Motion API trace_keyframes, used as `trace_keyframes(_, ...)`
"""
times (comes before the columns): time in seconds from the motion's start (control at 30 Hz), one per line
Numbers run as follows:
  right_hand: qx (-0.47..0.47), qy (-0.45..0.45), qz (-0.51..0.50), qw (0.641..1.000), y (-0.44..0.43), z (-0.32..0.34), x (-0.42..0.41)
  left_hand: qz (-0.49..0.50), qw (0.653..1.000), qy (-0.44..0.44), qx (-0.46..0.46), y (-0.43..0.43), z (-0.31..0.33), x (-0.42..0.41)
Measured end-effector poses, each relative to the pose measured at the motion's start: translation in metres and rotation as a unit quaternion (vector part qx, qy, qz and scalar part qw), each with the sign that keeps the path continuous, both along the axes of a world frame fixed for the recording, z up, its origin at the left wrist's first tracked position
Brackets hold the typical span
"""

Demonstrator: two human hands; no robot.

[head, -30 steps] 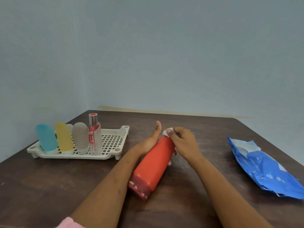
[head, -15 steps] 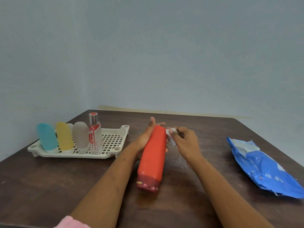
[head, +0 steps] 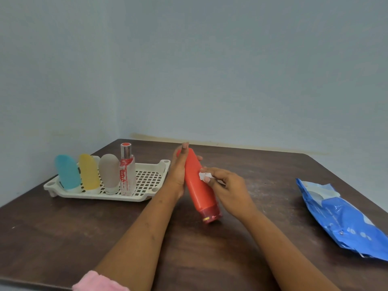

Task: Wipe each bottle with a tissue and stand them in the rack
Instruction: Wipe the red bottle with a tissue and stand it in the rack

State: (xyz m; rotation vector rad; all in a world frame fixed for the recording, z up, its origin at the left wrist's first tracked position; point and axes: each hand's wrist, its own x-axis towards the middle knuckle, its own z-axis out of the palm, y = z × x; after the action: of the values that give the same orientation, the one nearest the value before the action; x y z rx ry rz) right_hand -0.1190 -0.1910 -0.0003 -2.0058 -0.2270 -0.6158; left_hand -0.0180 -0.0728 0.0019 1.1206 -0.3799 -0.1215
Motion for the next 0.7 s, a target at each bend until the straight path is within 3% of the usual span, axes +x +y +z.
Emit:
trace_keyframes(0.17, 0.007, 0.001, -0.019, 1.0, -0.002, 0.001, -0.001, -0.06, 0.997, -0.005, -0.04, -0.003, 0.007, -0.01)
trace_keyframes(0.33, 0.163, -0.03, -0.029, 0.986, -0.004, 0.006, 0.002, -0.145, 0.989, -0.024, -0.007, -0.014, 0.011, -0.026)
trace_keyframes(0.5, 0.334, -0.027, 0.025, 0.942, -0.013, 0.019, 0.0, -0.174, 0.984, -0.039, -0.004, -0.029, 0.012, -0.039)
trace_keyframes(0.7, 0.336, -0.003, 0.046, 0.941, -0.015, 0.021, -0.002, -0.194, 0.981, -0.003, 0.021, -0.03, 0.004, -0.04)
